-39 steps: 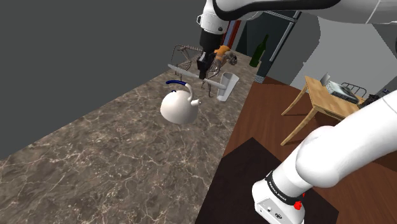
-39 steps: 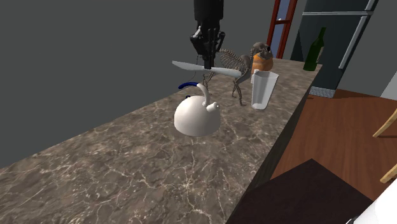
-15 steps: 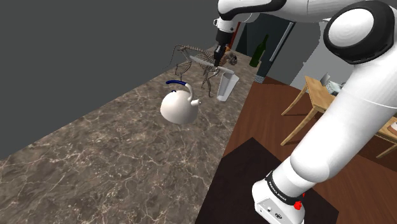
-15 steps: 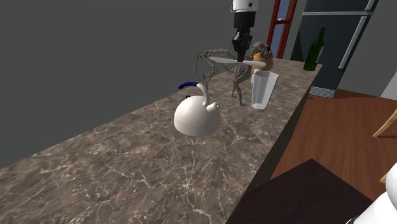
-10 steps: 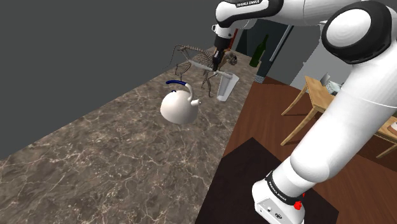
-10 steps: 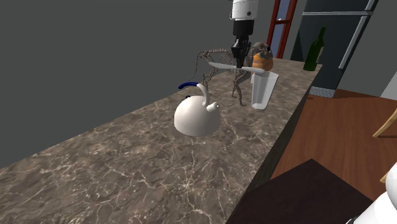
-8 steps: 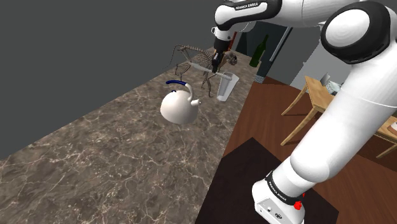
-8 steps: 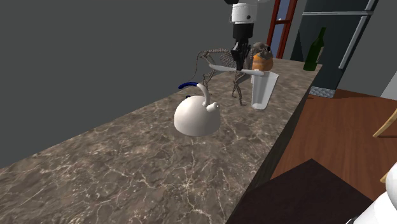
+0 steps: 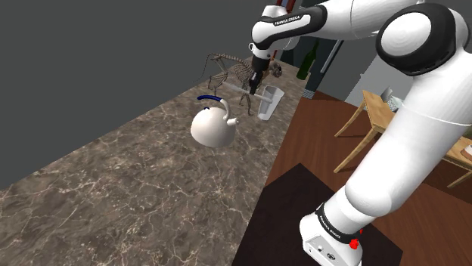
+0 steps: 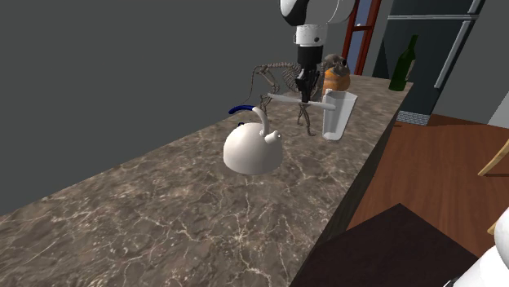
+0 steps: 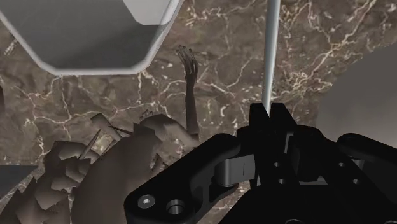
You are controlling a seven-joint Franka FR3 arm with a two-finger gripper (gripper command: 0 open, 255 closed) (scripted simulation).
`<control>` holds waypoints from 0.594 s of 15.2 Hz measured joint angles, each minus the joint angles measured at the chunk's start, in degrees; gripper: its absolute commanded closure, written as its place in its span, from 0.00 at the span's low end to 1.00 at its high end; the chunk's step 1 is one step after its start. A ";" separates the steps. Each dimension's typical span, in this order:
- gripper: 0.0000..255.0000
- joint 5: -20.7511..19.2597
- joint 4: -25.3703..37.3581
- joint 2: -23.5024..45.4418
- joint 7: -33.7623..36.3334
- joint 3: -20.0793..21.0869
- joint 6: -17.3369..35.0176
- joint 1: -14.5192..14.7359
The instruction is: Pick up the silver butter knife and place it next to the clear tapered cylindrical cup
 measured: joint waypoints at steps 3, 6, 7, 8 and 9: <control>1.00 0.04 -1.20 0.90 -0.04 -0.01 2.10 -0.04; 1.00 0.06 -2.35 1.76 0.04 0.02 4.18 -0.02; 1.00 0.07 -2.86 1.99 0.03 0.02 4.91 -0.04; 1.00 0.08 -3.27 2.28 0.12 0.05 5.62 0.00; 1.00 0.08 -3.68 2.59 0.14 0.06 6.35 0.00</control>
